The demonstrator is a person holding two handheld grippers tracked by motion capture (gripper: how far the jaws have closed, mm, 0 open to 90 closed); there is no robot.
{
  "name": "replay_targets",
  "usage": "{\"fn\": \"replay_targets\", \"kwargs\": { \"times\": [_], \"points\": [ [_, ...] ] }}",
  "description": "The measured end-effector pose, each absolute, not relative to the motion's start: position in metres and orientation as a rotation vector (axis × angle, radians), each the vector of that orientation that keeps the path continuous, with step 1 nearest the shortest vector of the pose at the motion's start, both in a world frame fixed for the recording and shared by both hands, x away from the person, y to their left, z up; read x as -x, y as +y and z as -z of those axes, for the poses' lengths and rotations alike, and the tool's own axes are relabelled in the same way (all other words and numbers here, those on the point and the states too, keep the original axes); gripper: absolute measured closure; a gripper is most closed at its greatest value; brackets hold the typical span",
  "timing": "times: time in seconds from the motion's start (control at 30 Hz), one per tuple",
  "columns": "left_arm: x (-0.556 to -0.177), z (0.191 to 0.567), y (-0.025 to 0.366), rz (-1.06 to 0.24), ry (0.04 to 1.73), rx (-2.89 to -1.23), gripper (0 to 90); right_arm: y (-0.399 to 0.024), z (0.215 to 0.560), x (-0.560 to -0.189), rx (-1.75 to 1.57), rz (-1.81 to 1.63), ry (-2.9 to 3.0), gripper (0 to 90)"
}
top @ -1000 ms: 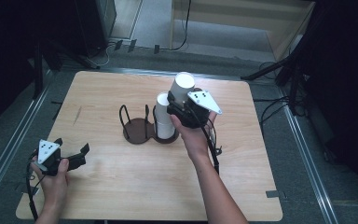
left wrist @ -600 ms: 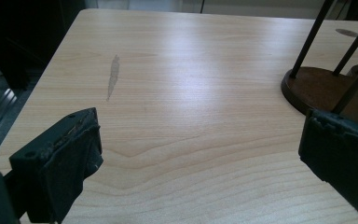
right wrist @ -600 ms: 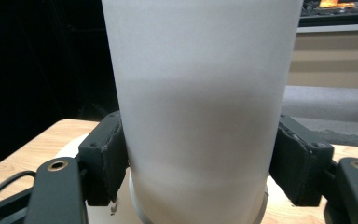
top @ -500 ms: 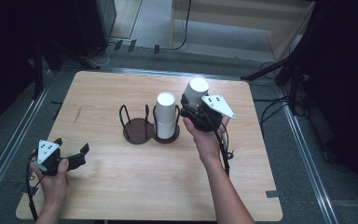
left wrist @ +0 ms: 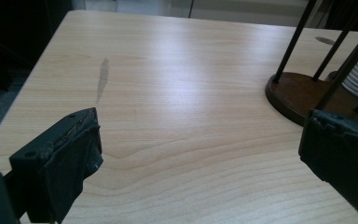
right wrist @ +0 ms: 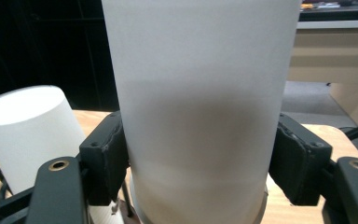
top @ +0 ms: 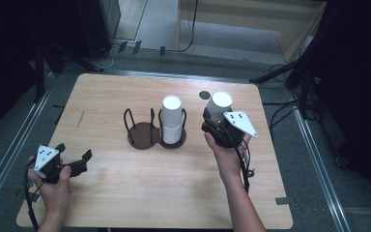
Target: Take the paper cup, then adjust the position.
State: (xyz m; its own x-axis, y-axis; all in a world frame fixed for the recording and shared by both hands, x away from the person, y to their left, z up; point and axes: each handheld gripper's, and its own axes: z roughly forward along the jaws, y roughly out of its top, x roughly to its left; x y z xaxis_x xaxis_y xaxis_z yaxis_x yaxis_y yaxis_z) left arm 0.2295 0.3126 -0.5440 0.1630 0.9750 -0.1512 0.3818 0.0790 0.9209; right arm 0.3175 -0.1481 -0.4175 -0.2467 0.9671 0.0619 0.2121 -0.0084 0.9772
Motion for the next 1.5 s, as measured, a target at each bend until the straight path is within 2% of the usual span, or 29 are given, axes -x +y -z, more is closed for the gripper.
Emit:
{"fn": "replay_targets", "kwargs": {
  "times": [0.3, 0.77, 1.2, 1.5],
  "points": [
    [-0.229, 0.539, 0.302, -0.798, 1.381, -1.541, 0.0, -0.162, 0.451, -0.3, -1.284, -1.261, 1.562, 28.3],
    [-0.233, 0.516, 0.252, -0.671, 1.255, -1.619, 0.0, -0.16, 0.484, -0.278, -1.241, -1.155, 1.619, 28.3],
    [-0.247, 0.477, 0.191, -0.568, 1.092, -1.687, 0.0, -0.144, 0.49, -0.266, -1.168, -1.128, 1.646, 28.8],
    [-0.248, 0.476, 0.165, -0.485, 1.003, -1.742, 0.0, -0.134, 0.501, -0.258, -1.09, -1.074, 1.686, 29.4]
  ]
}}
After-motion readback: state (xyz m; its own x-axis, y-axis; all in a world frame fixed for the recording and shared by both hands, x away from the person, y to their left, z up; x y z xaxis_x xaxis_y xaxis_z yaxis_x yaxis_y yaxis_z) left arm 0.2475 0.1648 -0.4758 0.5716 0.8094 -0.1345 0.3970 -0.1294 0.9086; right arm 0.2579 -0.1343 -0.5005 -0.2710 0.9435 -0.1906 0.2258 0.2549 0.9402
